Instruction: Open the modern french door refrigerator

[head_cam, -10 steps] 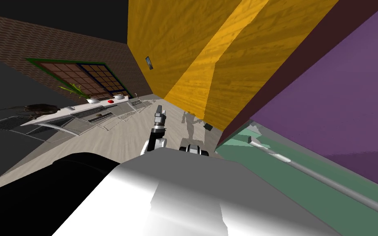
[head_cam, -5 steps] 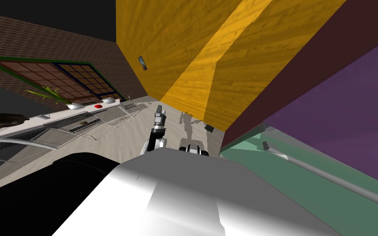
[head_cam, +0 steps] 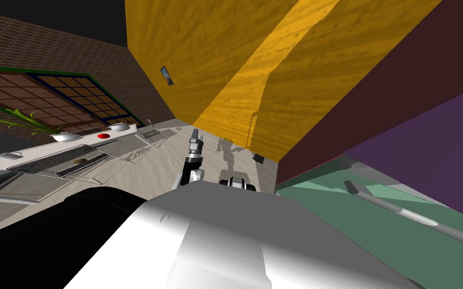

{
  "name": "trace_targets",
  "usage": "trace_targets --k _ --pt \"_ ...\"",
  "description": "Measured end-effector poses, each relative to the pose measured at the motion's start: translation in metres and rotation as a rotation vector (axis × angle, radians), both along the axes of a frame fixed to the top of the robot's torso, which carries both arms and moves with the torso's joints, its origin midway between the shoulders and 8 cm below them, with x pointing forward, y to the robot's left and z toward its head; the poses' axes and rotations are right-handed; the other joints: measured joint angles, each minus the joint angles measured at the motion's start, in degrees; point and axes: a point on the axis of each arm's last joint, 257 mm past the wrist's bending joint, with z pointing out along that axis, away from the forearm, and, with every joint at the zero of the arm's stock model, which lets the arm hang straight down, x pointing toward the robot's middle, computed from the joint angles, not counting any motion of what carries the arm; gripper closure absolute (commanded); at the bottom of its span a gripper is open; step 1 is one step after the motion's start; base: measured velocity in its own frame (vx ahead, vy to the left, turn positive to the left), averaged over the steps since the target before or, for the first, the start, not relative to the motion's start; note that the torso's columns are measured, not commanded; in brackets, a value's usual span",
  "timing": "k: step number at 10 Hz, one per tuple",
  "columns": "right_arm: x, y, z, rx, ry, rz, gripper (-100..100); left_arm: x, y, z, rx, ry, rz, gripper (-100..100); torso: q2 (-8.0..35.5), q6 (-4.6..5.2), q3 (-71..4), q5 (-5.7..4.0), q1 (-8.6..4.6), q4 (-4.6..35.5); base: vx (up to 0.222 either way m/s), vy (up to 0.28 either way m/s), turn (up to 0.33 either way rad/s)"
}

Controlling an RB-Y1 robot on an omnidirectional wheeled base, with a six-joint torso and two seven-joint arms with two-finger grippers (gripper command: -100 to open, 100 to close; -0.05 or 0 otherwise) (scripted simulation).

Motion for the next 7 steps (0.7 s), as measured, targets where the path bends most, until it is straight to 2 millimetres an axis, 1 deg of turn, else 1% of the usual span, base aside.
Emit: trace_targets --k 1,2,4,5,7 --pt "-0.008 -0.002 -0.001 0.004 0.000 -0.019 100 0.000 0.000 0.000 0.000 0.000 0.000 0 0.02 0.19 0.03 -0.04 -0.05 0.04 0.179 0.189 -0.014" --pt "-0.022 -0.007 0.001 -0.001 0.004 -0.052 100 0.000 0.000 0.000 0.000 0.000 0.000 0 -0.24 0.30 0.05 -0.20 0.28 0.01 0.212 0.208 -0.055" --pt "-0.050 -0.016 0.000 -0.005 0.008 -0.132 100 0.000 0.000 0.000 0.000 0.000 0.000 0 -0.36 0.05 0.03 -0.33 0.28 -0.04 0.209 0.231 -0.030" --pt "-0.064 -0.021 0.000 -0.003 0.009 -0.169 100 0.000 0.000 0.000 0.000 0.000 0.000 0 -0.29 -0.04 -0.04 -0.22 0.10 -0.06 0.235 0.217 -0.022" --pt "-0.092 -0.026 0.003 -0.004 0.010 -0.247 100 0.000 0.000 0.000 0.000 0.000 0.000 0 -0.53 -0.18 -0.24 -0.18 0.08 -0.16 0.214 0.212 -0.022"
